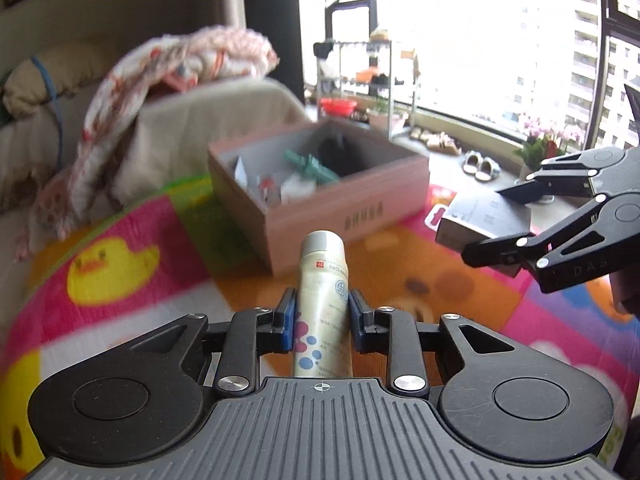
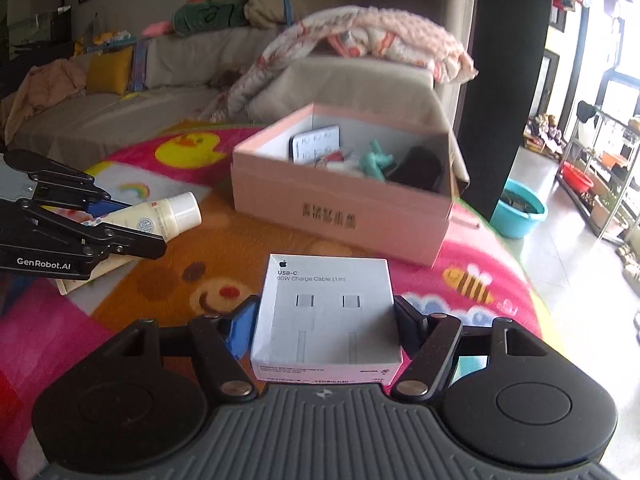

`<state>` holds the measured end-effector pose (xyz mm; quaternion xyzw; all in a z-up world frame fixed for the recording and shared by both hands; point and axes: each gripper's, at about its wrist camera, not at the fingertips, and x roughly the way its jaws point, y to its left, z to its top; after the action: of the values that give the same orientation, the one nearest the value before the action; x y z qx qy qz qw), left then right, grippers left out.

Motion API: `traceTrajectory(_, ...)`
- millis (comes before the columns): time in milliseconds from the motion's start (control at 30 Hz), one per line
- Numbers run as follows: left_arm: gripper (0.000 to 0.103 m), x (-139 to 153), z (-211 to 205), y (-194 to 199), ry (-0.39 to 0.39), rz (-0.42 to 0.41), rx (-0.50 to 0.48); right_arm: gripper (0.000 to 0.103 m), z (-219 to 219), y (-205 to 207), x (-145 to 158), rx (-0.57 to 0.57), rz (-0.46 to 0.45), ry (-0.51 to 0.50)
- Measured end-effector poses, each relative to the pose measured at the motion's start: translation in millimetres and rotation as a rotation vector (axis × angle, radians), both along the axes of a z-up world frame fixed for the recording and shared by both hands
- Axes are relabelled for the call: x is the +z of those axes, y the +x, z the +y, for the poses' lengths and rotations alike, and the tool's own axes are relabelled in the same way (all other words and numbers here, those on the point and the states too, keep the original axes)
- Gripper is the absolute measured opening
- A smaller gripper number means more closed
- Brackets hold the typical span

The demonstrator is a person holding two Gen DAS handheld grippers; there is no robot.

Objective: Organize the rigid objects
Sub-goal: 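Lower the charger box and cream tube into the pink box and open both tools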

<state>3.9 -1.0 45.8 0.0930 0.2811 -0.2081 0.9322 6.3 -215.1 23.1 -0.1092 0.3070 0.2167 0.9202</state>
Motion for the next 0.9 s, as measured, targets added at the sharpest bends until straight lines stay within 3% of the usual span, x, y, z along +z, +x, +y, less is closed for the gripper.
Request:
traceTrajectory(200,0.030,56.4,-10.7,52.5,-0.040,-0.141,-0.032,0.069,0.3,17.0,44.7,-0.019,-0.140,0.036)
traceTrajectory(333,0.030,73.7,-20.8,122.0,-0.146,-0.112,-0.055,0.070,13.3,51.3,59.0,-0.044,-0.181,0.027)
traceTrajectory(500,0.033,58.8,-36.3,199.6,-0.224,-0.027,-0.029,0.069,36.8,98.6,57.0,-0.059,-0.158,0.053)
traceTrajectory(633,0.033,23.7,-34.3,244.2,-0.199,0.055,0.091,0.075,59.6,130.9,37.6,-0.011,-0.144,0.082)
traceTrajectory(767,0.033,16.5,-8.8,216.4,-0.224,0.004,0.121,0.076,68.7,141.6,14.7,-0.054,-0.083,0.046)
traceTrajectory(900,0.033,25.7,13.4,140.5,-0.191,-0.064,0.139,0.087,51.3,105.4,15.6,-0.116,-0.142,0.064)
